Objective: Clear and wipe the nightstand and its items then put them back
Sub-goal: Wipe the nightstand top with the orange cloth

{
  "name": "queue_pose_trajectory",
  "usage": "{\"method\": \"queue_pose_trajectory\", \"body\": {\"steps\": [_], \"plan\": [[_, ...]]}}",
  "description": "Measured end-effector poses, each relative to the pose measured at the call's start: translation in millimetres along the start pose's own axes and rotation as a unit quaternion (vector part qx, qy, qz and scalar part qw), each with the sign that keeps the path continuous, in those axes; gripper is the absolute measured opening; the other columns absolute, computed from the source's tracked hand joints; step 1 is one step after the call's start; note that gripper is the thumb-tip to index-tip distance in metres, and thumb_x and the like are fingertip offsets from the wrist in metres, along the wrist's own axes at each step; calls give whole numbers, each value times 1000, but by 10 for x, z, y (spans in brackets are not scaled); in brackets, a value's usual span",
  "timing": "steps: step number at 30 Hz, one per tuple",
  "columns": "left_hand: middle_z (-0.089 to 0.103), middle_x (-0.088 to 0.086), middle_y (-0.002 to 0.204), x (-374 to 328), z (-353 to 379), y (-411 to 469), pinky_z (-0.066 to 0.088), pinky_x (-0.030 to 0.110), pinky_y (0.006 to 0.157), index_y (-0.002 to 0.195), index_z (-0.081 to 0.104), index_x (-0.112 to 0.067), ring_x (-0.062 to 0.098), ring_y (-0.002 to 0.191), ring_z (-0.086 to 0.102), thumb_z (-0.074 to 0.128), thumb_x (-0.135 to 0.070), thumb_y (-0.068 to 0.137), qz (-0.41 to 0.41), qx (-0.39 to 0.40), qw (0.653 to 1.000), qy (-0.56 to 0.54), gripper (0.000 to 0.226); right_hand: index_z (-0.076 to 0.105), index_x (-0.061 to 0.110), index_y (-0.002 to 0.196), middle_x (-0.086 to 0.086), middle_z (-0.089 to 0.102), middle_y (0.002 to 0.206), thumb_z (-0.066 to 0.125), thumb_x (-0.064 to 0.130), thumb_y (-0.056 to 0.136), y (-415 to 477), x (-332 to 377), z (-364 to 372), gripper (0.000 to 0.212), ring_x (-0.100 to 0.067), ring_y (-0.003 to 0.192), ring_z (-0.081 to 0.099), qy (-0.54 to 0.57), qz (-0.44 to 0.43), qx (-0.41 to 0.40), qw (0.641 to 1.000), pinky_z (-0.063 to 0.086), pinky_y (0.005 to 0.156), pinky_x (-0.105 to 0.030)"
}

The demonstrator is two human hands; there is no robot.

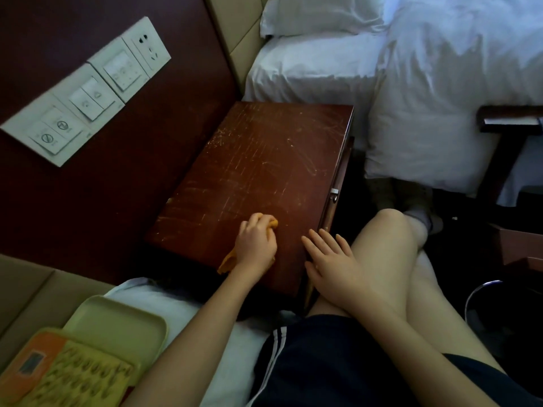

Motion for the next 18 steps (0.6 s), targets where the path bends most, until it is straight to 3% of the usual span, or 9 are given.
{"method": "queue_pose_trajectory", "body": {"steps": [5, 13, 18], "plan": [[53, 2, 125, -251, 46, 253, 39, 31, 91, 113, 59, -18, 22, 108, 48, 45, -12, 91, -63, -27, 997, -30, 27, 23, 22, 147, 2, 19, 155, 36, 32, 97, -14, -16, -24, 52, -17, 144, 9, 4, 6, -3, 1000, -3, 114, -34], [51, 0, 126, -255, 100, -127, 31, 21, 90, 121, 57, -19, 19, 111, 44, 49, -14, 90, 95, 53, 994, -30, 32, 25, 22, 147, 1, 20, 155, 36, 33, 96, 18, -29, 0, 53, -18, 143, 9, 16, 16, 1, 1000, -1, 114, -35], [54, 1, 122, 65, -13, -143, 35, 24, 88, 113, 61, -19, 21, 107, 48, 50, -12, 90, 26, 1, 999, -27, 27, 27, 21, 146, 0, 22, 154, 37, 33, 97, 6, -21, -5, 51, -19, 143, 11, 22, 15, -4, 1000, 1, 115, -36]]}}
Point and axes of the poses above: each hand's wrist, its own y-axis towards the middle knuckle, its own z-axis out of the palm, x = y × z, the point moved 2 cm from there along y, towards the middle knuckle
